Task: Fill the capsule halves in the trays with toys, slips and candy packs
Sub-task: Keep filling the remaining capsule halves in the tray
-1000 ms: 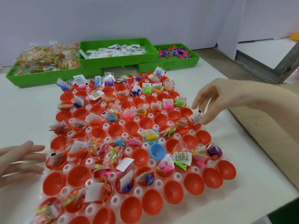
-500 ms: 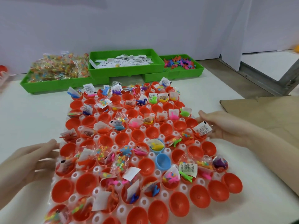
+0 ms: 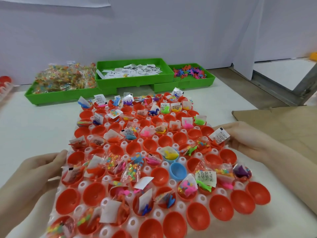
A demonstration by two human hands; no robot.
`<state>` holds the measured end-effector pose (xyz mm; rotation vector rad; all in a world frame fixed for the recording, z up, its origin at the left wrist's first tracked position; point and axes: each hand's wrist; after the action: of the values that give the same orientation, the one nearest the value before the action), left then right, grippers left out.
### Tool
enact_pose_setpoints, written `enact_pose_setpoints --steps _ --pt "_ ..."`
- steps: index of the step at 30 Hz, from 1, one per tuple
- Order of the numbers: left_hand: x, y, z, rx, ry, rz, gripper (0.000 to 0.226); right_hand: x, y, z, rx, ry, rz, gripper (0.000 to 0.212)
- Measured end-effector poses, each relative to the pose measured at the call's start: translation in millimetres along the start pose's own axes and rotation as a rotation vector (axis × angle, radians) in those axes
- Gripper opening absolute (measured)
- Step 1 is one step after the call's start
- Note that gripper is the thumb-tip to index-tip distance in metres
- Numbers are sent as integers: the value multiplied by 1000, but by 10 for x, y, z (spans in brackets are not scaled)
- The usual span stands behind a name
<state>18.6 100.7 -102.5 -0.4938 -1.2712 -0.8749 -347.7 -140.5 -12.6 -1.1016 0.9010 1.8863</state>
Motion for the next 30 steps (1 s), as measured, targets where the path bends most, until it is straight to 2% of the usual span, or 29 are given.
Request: enact_pose_setpoints --steps 5,7,13,18,25,27,30 --pt "391 -328 376 -10 -38 13 71 6 118 47 0 23 -10 23" --pt "478 -445 439 -36 -53 -18 75 5 190 80 10 28 -14 23" --pt "699 -800 438 -67 -39 -47 43 14 535 253 88 32 -38 21" --pt "860 -1200 376 -121 -92 -65 26 64 945 440 173 51 18 32" --pt "1057 -1979 330 -293 -147 -14 32 252 1605 749 321 15 19 57" --pt "1088 -2215 352 -353 -165 -25 42 318 1777 830 358 -9 20 55" --pt "1110 -2534 394 -421 -170 -34 50 411 2041 924 423 -47 -8 37"
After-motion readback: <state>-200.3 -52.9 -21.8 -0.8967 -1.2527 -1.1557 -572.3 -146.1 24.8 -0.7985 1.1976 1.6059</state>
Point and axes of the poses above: each hand's wrist, its own z-axis away from the middle knuckle, its own y-axis out of the back of the hand, x = y × z, and after that the axes turned 3 degrees about x, right-handed
